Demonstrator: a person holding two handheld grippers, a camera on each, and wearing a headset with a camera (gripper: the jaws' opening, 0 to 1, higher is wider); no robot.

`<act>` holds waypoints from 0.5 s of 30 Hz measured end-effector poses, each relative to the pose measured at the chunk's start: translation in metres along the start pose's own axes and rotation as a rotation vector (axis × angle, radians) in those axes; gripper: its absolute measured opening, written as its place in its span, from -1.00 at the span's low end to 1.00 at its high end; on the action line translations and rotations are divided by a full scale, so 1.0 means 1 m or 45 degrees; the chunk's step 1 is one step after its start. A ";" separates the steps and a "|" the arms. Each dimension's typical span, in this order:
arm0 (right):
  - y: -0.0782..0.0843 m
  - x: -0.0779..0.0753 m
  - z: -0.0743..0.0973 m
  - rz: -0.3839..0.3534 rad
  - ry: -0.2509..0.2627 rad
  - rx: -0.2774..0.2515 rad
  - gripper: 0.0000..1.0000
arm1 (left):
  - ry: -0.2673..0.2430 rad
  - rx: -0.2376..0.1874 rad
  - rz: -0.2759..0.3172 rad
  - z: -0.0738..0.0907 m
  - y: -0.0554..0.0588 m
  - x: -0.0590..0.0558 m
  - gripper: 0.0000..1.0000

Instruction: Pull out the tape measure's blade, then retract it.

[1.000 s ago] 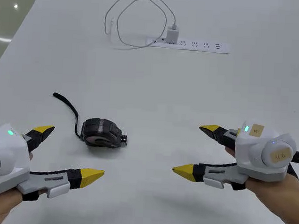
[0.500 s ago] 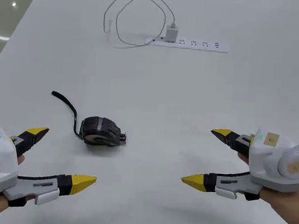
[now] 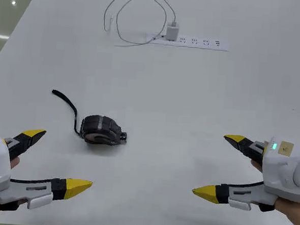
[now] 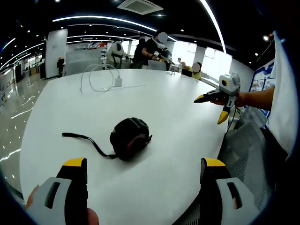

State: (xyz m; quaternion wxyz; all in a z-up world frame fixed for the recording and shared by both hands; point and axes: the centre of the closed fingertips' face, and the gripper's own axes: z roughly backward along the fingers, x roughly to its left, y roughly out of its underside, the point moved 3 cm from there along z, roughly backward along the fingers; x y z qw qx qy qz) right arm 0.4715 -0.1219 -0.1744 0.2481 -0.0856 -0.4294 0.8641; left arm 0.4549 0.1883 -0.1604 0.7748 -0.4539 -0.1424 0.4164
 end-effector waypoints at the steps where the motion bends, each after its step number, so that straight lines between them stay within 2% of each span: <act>1: 0.001 0.001 0.001 0.000 -0.001 0.003 0.83 | 0.002 0.002 0.000 0.000 0.000 0.000 0.98; 15: 0.013 0.004 0.018 -0.005 0.010 0.009 0.98 | 0.018 0.024 -0.011 0.007 0.006 0.000 0.98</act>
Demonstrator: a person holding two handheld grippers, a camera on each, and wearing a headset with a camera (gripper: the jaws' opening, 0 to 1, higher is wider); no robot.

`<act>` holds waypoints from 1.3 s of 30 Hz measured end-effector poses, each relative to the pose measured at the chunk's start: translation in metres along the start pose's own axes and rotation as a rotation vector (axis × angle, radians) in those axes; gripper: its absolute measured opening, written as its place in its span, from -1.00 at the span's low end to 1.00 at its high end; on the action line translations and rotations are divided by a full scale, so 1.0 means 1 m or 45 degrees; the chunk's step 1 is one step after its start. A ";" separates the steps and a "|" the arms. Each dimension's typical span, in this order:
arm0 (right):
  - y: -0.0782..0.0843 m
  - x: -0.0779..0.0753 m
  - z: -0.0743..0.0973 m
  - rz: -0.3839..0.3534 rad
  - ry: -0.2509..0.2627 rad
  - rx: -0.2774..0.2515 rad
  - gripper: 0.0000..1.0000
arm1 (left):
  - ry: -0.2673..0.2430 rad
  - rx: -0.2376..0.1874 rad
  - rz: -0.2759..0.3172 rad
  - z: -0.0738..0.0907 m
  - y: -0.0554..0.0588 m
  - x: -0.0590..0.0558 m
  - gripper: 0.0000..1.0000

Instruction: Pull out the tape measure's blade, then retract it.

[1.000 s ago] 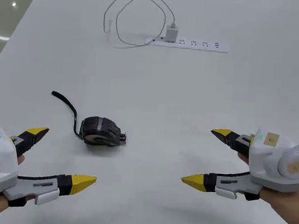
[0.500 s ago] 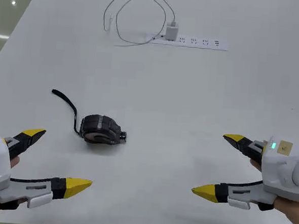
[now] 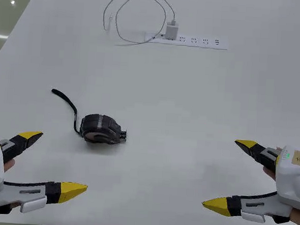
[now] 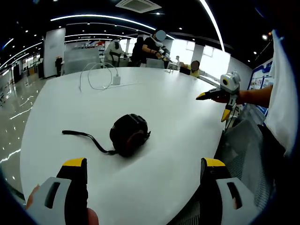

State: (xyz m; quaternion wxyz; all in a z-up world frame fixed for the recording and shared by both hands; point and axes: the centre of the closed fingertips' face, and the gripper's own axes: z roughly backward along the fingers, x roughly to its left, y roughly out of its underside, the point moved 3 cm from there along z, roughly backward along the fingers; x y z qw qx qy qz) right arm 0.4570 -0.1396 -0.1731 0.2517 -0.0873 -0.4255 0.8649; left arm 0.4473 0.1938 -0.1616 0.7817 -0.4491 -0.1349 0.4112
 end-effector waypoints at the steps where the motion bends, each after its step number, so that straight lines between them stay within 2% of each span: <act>1: 0.001 0.000 0.000 -0.003 0.004 0.001 0.98 | 0.001 -0.001 0.004 0.000 0.000 0.000 0.98; 8: 0.007 0.003 0.003 -0.011 0.009 0.012 0.98 | 0.008 0.004 -0.003 0.001 0.003 -0.001 0.98; 26: 0.008 0.002 0.004 -0.025 0.012 0.014 0.98 | 0.012 0.030 -0.028 0.000 0.006 -0.003 0.97; 39: 0.008 0.000 0.006 -0.030 0.018 0.014 0.98 | 0.027 0.022 -0.027 0.000 0.005 -0.005 0.97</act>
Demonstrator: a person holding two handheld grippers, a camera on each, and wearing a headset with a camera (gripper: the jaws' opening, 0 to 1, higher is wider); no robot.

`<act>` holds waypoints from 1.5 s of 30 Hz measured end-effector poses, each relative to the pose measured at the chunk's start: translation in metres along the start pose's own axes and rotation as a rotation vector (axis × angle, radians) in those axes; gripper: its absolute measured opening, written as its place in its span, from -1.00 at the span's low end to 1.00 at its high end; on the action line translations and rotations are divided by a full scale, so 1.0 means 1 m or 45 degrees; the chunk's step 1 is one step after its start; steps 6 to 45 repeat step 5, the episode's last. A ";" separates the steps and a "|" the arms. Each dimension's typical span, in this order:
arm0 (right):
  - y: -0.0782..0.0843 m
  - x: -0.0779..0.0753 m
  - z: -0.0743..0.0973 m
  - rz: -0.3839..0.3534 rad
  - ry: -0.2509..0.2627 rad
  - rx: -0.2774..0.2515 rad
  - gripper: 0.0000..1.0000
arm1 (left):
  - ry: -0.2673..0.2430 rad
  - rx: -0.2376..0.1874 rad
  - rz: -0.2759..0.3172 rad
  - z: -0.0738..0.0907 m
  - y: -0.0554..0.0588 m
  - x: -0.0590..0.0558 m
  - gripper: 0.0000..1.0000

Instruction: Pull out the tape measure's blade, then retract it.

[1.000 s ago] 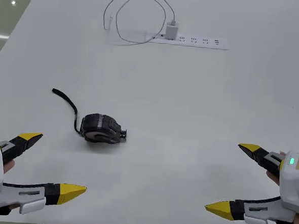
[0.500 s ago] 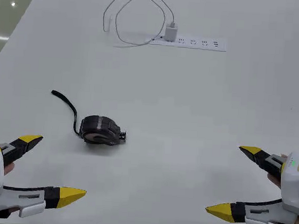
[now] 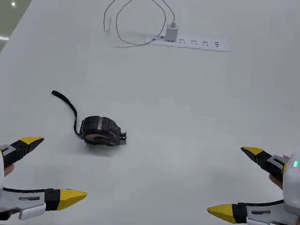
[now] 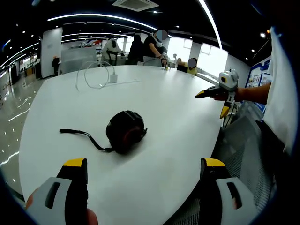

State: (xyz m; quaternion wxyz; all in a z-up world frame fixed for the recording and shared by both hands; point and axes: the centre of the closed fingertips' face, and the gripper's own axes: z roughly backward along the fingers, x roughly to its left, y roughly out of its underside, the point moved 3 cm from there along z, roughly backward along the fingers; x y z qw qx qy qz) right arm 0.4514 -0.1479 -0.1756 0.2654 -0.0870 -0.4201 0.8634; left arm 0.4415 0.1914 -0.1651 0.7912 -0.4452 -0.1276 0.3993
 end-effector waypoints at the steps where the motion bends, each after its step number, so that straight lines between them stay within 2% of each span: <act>1: 0.000 0.000 0.000 0.000 0.001 0.000 0.98 | 0.005 -0.001 0.003 0.000 0.000 -0.001 0.97; 45: 0.000 0.000 0.000 -0.001 0.000 -0.001 0.98 | 0.010 -0.002 0.005 -0.001 0.000 -0.001 0.97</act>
